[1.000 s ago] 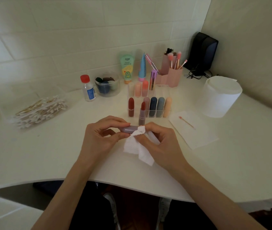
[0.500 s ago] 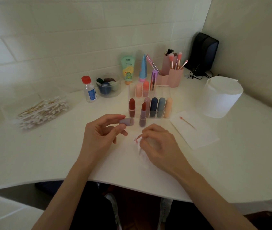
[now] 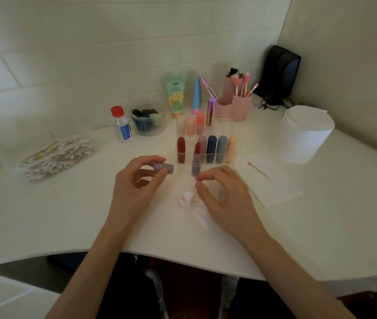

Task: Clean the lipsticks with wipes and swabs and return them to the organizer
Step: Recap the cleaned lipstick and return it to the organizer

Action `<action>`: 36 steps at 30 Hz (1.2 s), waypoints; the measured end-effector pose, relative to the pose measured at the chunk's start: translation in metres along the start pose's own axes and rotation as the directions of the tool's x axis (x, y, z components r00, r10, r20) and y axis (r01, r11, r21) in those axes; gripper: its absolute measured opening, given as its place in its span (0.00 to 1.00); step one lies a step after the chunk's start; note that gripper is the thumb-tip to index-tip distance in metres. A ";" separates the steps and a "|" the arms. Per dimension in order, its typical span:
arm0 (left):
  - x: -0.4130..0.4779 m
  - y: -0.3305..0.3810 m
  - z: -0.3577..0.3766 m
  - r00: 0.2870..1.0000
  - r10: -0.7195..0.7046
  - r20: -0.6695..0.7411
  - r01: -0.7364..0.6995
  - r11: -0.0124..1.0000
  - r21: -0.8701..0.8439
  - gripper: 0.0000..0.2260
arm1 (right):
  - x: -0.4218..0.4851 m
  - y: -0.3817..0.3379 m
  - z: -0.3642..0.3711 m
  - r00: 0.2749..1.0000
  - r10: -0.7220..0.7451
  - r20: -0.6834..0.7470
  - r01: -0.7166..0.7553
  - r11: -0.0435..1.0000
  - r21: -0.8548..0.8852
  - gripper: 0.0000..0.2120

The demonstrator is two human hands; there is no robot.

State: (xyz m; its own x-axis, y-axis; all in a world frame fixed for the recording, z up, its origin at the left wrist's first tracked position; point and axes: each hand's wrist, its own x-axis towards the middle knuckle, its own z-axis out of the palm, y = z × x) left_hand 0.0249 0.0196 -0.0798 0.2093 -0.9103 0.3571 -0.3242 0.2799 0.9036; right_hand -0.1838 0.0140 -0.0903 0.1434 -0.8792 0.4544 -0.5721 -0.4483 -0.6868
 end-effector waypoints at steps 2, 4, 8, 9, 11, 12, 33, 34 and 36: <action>0.001 -0.004 0.001 0.998 0.045 -0.035 -0.041 0.994 0.100 0.09 | 0.000 0.004 -0.001 0.999 0.031 -0.033 -0.032 0.999 -0.035 0.07; 0.001 -0.010 0.002 0.995 0.073 -0.065 -0.057 0.974 0.219 0.10 | 0.000 0.008 -0.001 0.997 0.049 -0.056 -0.052 0.997 -0.055 0.07; 0.001 -0.019 0.002 0.992 0.103 -0.076 -0.064 0.910 0.409 0.12 | 0.002 0.007 -0.003 0.990 0.109 -0.095 -0.114 0.992 -0.056 0.07; 0.001 -0.020 0.002 0.992 0.100 -0.073 -0.059 0.901 0.429 0.12 | 0.003 0.007 -0.005 0.985 0.130 -0.109 -0.137 0.989 -0.056 0.08; 0.002 -0.022 0.002 0.994 0.081 -0.069 -0.041 0.894 0.446 0.12 | 0.004 0.008 -0.008 0.973 0.171 -0.153 -0.183 0.980 -0.073 0.10; 0.002 -0.022 0.002 0.995 0.072 -0.066 -0.035 0.894 0.446 0.12 | 0.005 0.010 -0.011 0.965 0.185 -0.187 -0.207 0.973 -0.105 0.11; -0.003 0.026 0.062 0.996 -0.086 -0.032 0.092 0.914 0.395 0.13 | 0.019 0.056 -0.048 0.842 0.370 -0.394 -0.529 0.710 -0.465 0.06; -0.002 0.025 0.065 0.993 -0.111 -0.032 0.114 0.898 0.425 0.15 | 0.018 0.057 -0.048 0.845 0.369 -0.387 -0.525 0.713 -0.465 0.06; 0.002 0.024 0.068 0.986 -0.163 -0.025 0.155 0.864 0.478 0.18 | 0.018 0.057 -0.047 0.856 0.336 -0.392 -0.496 0.747 -0.444 0.05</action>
State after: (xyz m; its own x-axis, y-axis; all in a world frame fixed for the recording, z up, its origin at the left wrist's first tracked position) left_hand -0.0455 0.0033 -0.0731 0.2828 -0.9358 0.2106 -0.6888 -0.0453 0.7236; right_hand -0.2519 -0.0198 -0.0940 -0.3859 -0.8403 0.3807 -0.8564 0.1729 -0.4865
